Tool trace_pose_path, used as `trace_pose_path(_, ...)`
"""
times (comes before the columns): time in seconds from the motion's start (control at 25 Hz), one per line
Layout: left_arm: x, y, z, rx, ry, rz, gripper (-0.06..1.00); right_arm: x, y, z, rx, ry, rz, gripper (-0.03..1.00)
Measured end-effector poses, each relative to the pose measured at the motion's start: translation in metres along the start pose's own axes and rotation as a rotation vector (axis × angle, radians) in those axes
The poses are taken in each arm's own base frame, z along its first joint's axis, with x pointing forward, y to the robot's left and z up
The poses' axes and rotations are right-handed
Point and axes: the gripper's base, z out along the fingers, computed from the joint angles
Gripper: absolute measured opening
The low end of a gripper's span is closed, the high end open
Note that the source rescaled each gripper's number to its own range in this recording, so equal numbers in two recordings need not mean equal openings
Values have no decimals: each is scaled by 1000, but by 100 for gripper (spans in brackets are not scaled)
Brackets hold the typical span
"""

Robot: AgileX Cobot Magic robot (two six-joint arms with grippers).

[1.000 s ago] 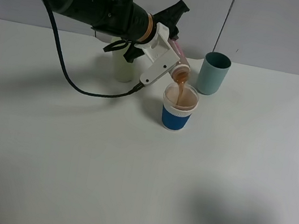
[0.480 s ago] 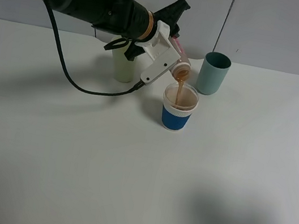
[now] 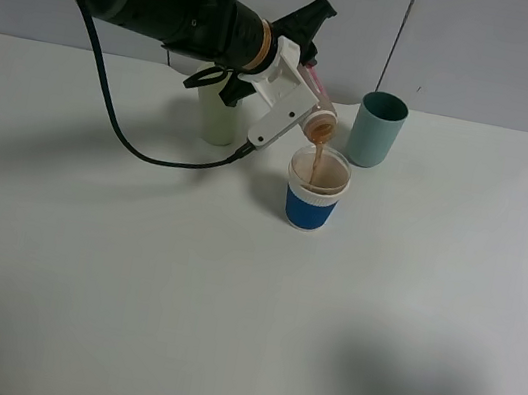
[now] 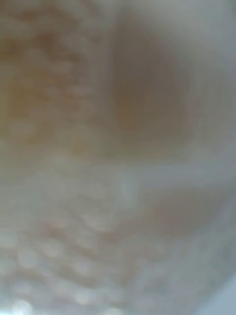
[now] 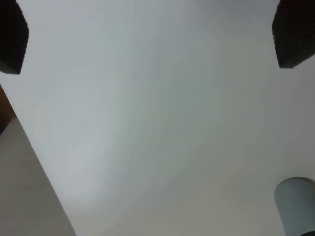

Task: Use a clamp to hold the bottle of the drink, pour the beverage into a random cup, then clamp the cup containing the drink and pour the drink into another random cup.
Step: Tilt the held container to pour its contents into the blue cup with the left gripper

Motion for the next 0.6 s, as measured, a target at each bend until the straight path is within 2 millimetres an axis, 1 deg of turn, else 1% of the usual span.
trace_pose_path(0.6,0,0,0,0,0,42,0,0,0,0,0,0,0,100)
